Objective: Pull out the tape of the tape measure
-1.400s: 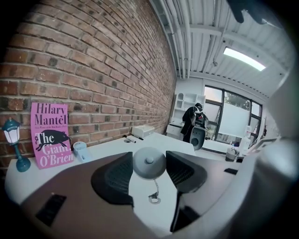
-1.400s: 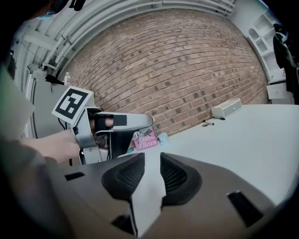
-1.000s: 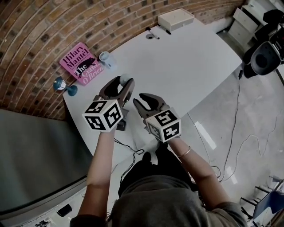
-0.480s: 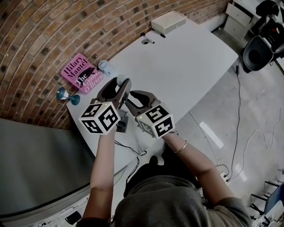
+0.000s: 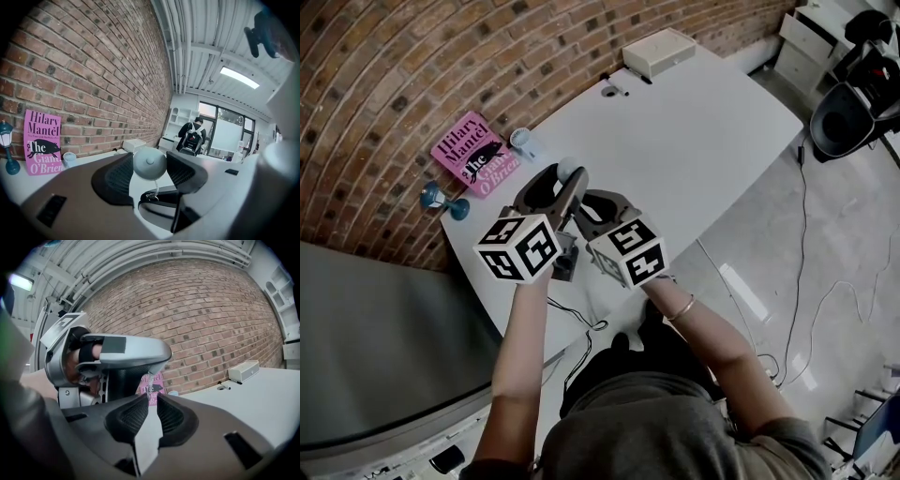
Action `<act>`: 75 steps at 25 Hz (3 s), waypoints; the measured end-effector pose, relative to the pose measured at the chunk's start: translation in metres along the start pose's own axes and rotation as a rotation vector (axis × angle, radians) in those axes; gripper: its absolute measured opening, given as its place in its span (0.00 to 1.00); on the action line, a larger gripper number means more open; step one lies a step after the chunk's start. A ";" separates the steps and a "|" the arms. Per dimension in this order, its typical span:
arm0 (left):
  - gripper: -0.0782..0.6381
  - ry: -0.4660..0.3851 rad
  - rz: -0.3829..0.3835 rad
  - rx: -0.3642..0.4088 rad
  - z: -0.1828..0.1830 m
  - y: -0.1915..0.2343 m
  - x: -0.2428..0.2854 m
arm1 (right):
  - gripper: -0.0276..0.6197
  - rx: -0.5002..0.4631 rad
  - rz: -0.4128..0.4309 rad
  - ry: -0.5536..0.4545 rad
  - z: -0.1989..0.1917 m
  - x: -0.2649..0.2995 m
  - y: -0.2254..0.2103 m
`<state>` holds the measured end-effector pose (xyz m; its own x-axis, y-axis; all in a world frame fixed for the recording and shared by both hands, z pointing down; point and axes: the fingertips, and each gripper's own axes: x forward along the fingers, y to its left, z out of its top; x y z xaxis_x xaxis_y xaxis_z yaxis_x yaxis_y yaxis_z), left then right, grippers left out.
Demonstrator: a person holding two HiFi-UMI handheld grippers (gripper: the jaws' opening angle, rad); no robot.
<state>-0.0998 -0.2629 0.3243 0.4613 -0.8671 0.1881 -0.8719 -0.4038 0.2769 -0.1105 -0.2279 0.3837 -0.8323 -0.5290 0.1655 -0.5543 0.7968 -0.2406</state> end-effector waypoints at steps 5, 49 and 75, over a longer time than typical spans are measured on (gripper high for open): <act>0.43 0.004 -0.008 -0.002 -0.004 -0.002 0.000 | 0.06 -0.020 -0.008 0.004 -0.002 -0.002 0.001; 0.43 0.109 -0.009 0.053 -0.017 0.018 0.008 | 0.05 -0.098 -0.077 0.141 -0.058 -0.040 -0.020; 0.43 0.086 0.027 0.036 0.020 0.068 0.012 | 0.05 -0.016 -0.165 0.342 -0.141 -0.088 -0.034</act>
<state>-0.1571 -0.3068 0.3271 0.4489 -0.8502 0.2752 -0.8887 -0.3926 0.2367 -0.0181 -0.1674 0.5124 -0.6806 -0.5247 0.5113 -0.6786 0.7146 -0.1699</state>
